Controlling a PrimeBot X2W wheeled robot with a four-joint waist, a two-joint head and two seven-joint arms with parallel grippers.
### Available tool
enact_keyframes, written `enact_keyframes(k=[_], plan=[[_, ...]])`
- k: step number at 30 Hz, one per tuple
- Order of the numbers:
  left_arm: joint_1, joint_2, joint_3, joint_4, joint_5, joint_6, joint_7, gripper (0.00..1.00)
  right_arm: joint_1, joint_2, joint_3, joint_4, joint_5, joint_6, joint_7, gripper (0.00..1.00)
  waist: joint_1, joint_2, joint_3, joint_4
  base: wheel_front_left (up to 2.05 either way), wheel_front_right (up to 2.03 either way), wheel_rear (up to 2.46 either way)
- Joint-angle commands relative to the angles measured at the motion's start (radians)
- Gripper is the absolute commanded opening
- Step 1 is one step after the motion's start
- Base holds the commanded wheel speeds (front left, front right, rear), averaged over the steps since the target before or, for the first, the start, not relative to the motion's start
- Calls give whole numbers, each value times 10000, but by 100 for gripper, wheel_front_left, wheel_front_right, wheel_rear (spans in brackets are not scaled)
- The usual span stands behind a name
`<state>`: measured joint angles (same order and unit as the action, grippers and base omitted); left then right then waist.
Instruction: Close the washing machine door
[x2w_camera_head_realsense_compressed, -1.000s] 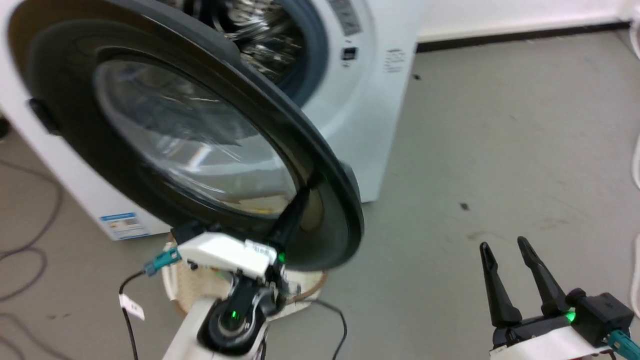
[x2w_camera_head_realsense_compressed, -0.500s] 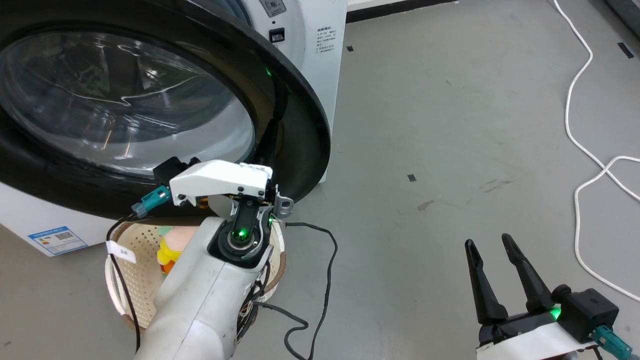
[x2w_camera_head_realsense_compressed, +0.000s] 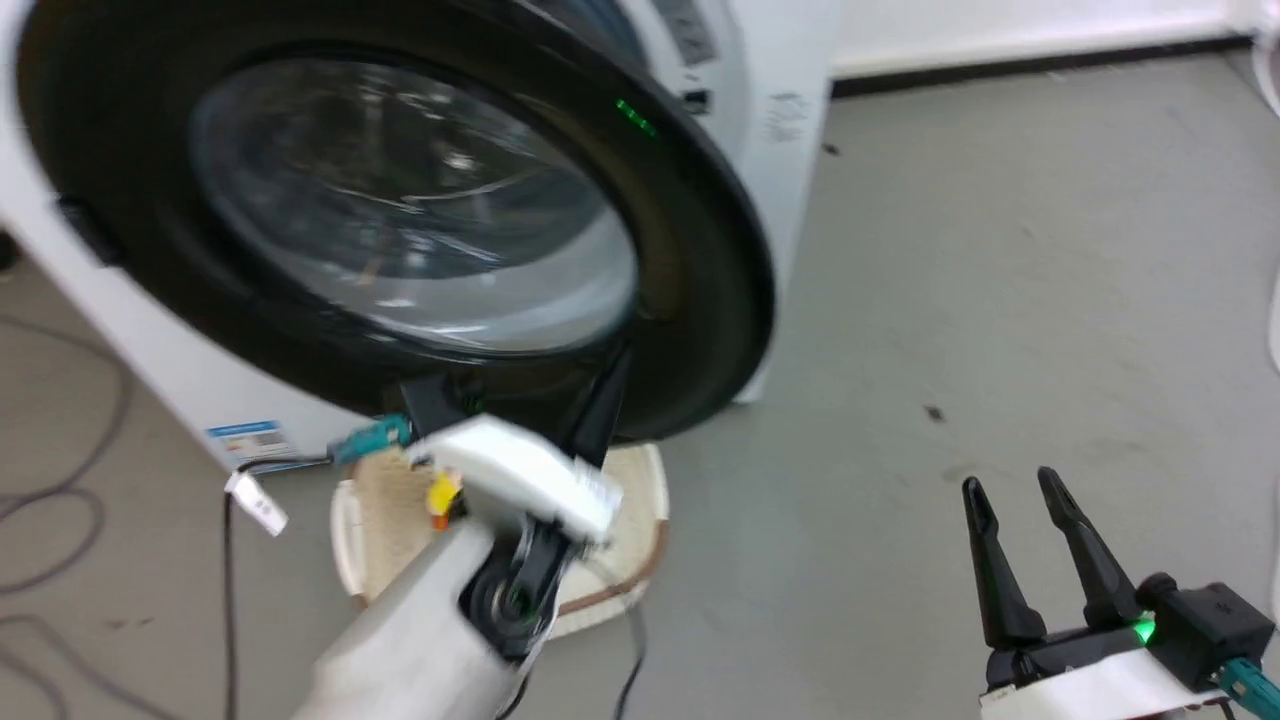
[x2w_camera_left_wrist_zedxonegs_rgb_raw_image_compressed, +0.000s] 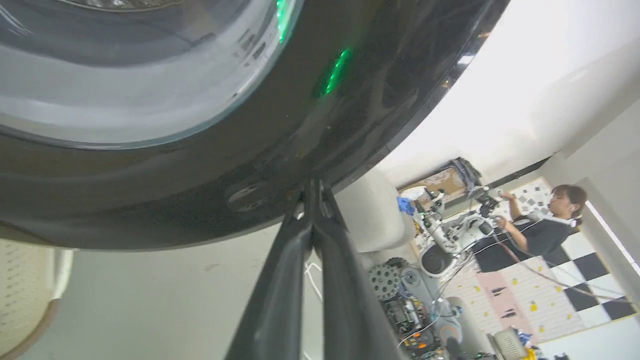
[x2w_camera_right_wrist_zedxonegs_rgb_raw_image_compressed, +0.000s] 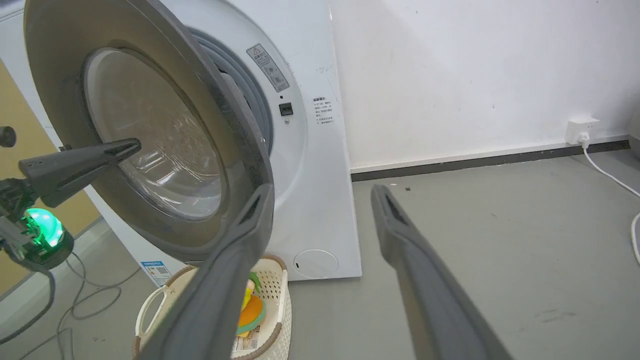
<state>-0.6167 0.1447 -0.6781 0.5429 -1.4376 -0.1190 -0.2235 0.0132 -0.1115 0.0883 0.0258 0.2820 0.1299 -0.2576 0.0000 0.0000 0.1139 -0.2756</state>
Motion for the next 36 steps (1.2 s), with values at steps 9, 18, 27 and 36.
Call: enact_keyframes(k=[9,18,27,36], plan=[[1476,1975,-234,-2107,4357,1115,-376,0,344,-172,-104,-106,-63,8,-42,100,0,0,-854,1863,0,0,0],[4250,2149,2526,-4846,7421,2751,-381,0,547,-208,-108,-74,-69,8,-42,100,0,0,-1185,2716,0,0,0],[6343,1551,3436,-5573,9560,3053,-382,0,686,-249,-89,40,-31,8,-42,100,0,0,-1330,3033,0,0,0],[6874,1142,3339,-5645,11140,3086,-382,100,789,-183,-86,273,-4,8,-42,100,0,0,-1364,3152,0,0,0]])
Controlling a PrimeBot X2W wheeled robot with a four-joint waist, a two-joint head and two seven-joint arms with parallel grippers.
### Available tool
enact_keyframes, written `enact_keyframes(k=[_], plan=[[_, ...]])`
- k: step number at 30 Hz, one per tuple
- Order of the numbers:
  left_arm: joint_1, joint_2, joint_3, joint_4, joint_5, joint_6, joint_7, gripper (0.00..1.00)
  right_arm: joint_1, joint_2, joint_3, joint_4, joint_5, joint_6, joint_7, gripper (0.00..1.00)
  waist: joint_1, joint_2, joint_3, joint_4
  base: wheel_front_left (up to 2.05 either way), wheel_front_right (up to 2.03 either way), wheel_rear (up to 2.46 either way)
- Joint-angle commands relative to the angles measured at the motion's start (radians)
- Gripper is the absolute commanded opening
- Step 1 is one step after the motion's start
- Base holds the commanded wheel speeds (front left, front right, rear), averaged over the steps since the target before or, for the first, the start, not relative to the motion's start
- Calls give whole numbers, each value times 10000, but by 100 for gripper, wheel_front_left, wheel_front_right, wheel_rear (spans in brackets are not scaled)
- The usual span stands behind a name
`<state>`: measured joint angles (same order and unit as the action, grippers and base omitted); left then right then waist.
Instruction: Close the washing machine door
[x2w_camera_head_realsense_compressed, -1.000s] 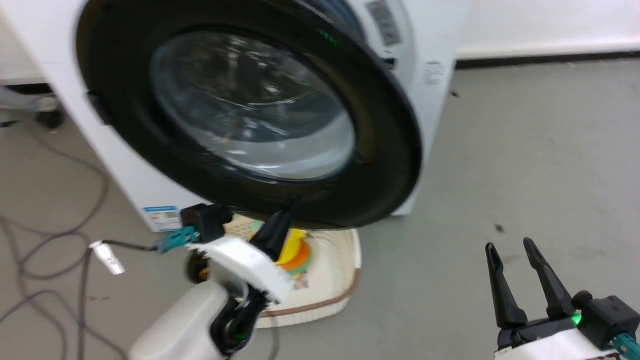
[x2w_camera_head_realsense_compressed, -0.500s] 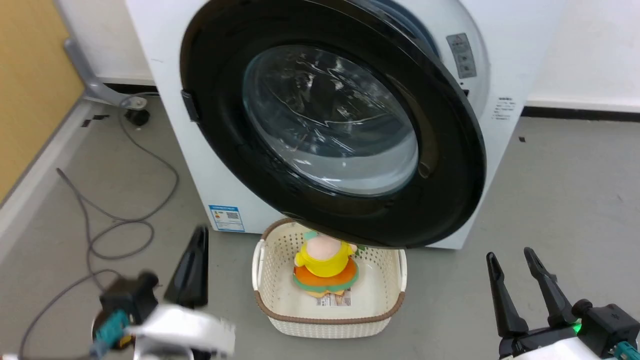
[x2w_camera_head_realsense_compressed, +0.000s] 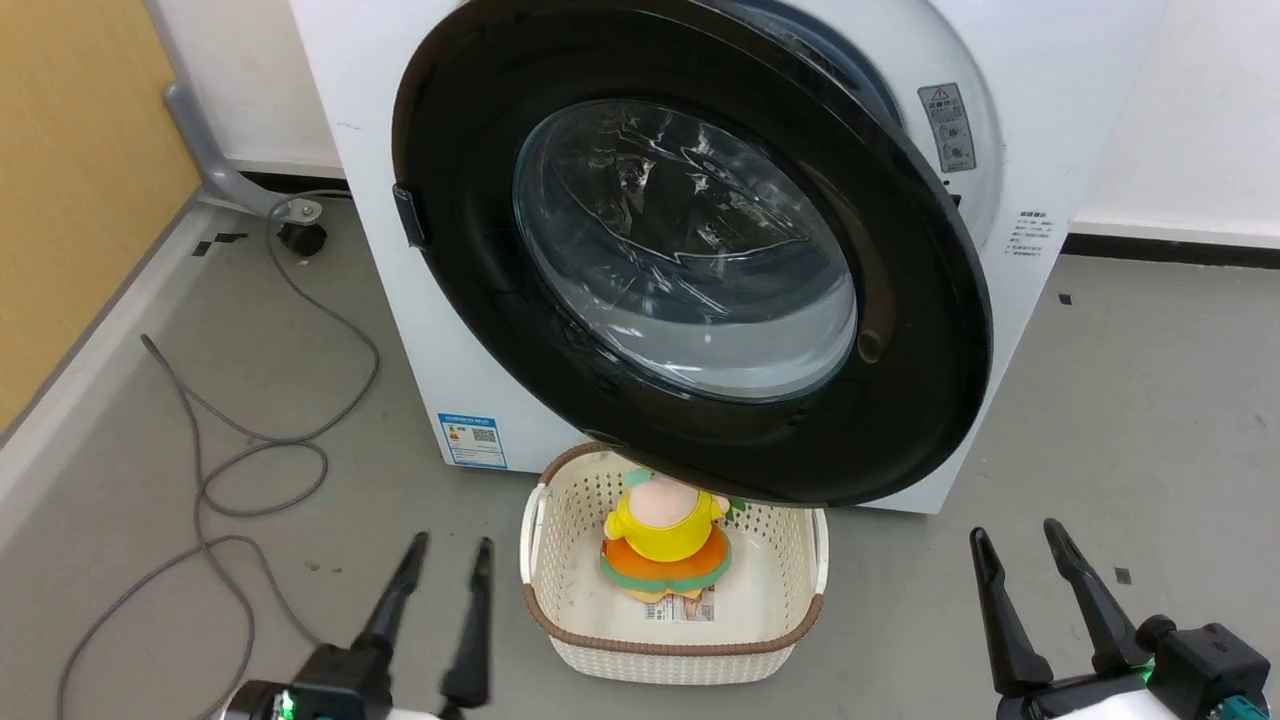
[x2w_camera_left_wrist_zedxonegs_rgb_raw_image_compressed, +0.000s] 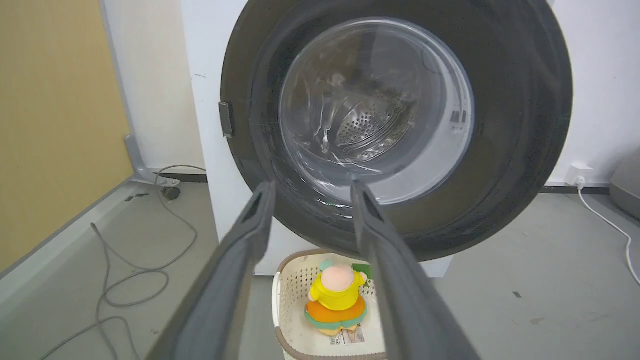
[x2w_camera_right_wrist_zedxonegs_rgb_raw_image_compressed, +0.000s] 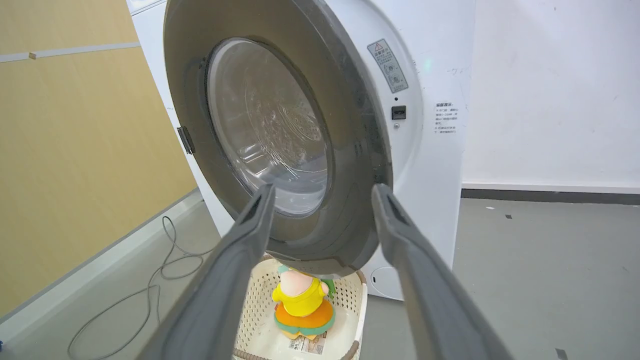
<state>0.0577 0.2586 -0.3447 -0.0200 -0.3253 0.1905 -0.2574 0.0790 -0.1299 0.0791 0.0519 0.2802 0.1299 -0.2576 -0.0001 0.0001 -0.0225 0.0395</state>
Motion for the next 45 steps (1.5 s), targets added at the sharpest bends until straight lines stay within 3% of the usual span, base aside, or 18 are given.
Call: enact_keyframes(k=[1,5,6,7,8,12,23,32,45], plan=[[149,-44,19,21,93,-46,-43,100,133,8,3,25,15,8,-42,100,1,-1,10,14,0,0,0],[128,-186,50,173,399,-187,-43,100,114,-25,35,97,-42,8,-33,100,1,-1,52,107,0,0,0],[118,-225,66,199,448,-216,-43,100,95,-47,81,119,-32,8,-28,90,1,-1,67,142,0,0,0],[105,-264,87,223,486,-246,-43,100,63,-75,109,104,-38,8,-29,24,1,-1,87,187,0,0,0],[89,-296,114,252,514,-281,-43,100,32,-110,152,81,-21,8,-29,0,1,-1,111,239,0,0,0],[-37,-420,254,322,620,-412,-43,100,-186,-340,399,-52,117,8,-15,0,1,-1,291,473,0,0,0],[-870,-1004,371,71,1078,-636,-43,100,-2711,-1965,1709,64,876,8,975,0,1,-1,1727,1241,0,0,0],[-1353,-1358,381,50,1320,-800,-43,100,-4839,-3293,1440,1765,2299,8,1611,0,1,-1,2567,1710,0,0,0],[-1872,-1738,485,-16,1488,-1006,-43,100,-7663,-4134,828,4384,3468,8,2389,0,1,-1,3492,2114,0,0,0]])
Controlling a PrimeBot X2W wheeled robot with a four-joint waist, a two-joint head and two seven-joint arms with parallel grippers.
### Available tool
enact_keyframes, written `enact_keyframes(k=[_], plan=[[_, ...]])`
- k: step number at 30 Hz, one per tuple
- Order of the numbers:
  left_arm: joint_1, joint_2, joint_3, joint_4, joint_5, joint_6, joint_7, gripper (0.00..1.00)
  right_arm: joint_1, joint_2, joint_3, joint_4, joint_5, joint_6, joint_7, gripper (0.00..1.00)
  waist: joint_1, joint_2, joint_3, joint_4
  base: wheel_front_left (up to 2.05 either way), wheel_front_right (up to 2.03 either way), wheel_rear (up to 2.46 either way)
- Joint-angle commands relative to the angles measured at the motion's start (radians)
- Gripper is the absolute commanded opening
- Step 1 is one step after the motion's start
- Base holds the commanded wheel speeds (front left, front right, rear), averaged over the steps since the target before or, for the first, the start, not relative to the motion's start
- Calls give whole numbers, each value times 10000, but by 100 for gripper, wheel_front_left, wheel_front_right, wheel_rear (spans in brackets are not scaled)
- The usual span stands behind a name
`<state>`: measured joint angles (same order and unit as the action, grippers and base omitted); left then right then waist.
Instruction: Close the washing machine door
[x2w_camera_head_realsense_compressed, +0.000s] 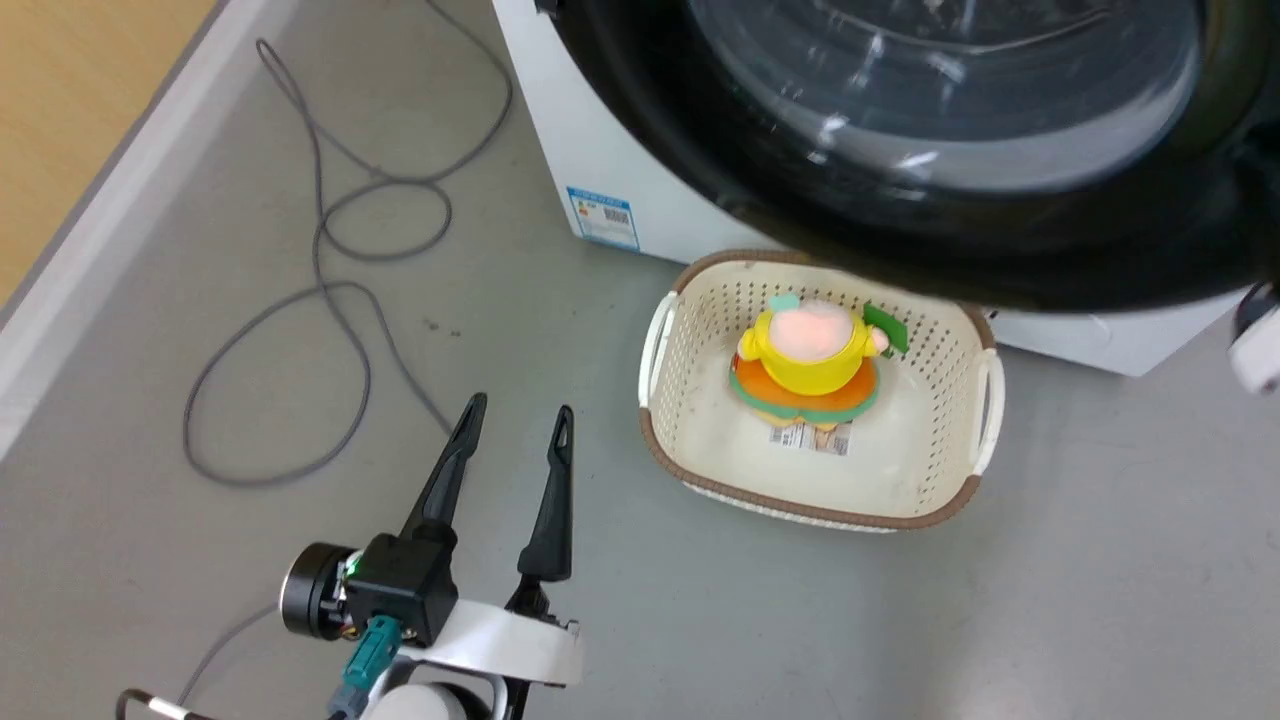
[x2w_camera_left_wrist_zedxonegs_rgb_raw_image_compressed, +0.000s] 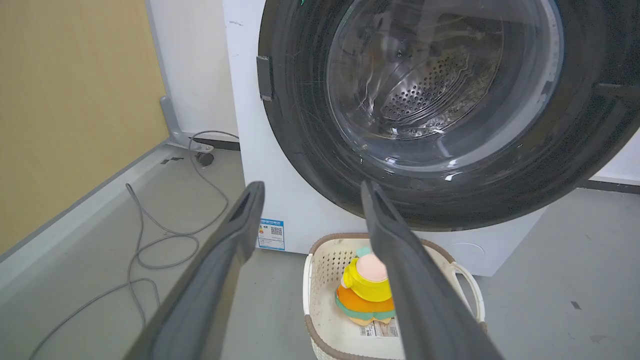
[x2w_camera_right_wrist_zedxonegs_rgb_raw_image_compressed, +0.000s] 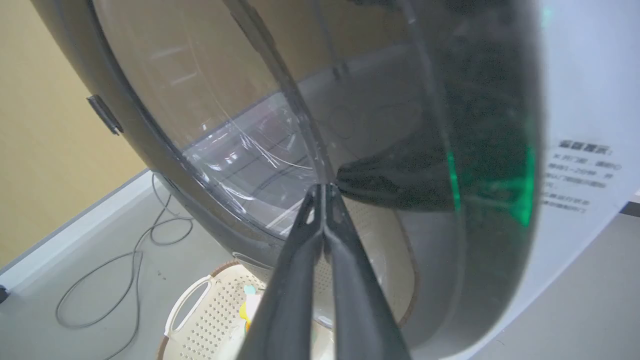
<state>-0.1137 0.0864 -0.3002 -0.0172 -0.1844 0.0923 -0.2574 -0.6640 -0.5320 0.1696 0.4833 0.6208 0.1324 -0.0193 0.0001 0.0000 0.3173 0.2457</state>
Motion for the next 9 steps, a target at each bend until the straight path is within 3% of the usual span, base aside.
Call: enact_keyframes(k=[1,9], plan=[[-202,-37,44,-45,91,-40,-43,100,-494,-163,-108,276,92,-17,62,0,-1,0,148,76,0,0,0],[-375,-172,101,-17,166,-106,-43,100,-2238,-473,-254,1816,28,-17,306,0,-1,0,429,175,0,0,0]])
